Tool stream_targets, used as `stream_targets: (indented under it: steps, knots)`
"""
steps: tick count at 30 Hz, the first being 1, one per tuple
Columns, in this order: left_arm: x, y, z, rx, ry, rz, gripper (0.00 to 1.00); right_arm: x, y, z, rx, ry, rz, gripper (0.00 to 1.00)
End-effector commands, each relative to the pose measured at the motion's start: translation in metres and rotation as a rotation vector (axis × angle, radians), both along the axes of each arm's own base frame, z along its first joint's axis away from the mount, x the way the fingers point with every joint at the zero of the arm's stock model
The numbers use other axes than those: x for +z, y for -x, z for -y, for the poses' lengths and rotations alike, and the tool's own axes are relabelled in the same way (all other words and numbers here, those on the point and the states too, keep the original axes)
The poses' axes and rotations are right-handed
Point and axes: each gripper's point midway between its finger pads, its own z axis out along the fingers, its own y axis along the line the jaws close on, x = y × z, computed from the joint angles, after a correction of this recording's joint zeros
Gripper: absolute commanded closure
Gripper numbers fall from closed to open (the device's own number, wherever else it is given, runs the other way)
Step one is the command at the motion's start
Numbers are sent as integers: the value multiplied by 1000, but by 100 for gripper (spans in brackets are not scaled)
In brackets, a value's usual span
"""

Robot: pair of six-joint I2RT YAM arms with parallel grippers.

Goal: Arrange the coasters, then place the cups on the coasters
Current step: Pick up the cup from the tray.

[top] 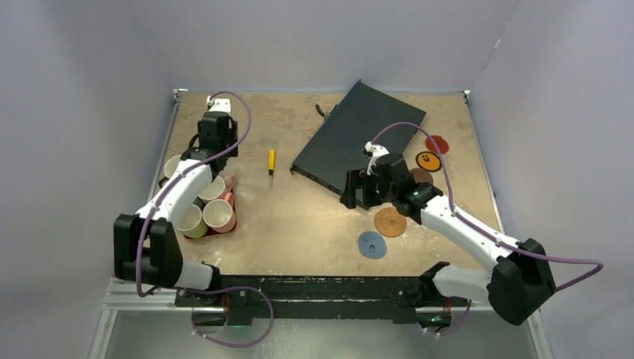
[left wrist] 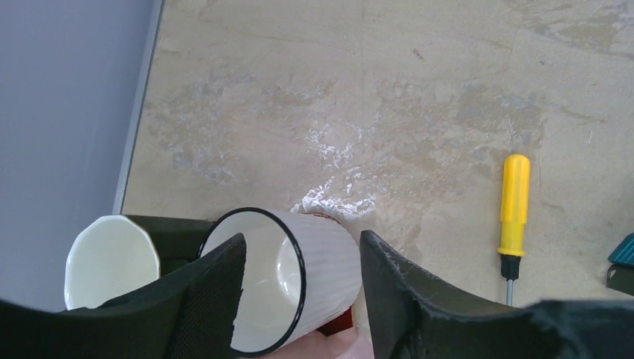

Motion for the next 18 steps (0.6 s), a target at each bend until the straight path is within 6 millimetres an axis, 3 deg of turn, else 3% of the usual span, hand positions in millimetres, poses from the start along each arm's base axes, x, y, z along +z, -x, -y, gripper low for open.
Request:
stream_targets:
  steps: [1,11,18]
  knots:
    - [11,8,-10,25,35,36,43,9,1,0,8,-22,18,2]
    - [-28,5,-24,73,83,-77,43,5,3,-2,23,-27,11,2]
    - [-47,10,-5,-4,157,-146,51,2,4,0,14,-22,7,2]
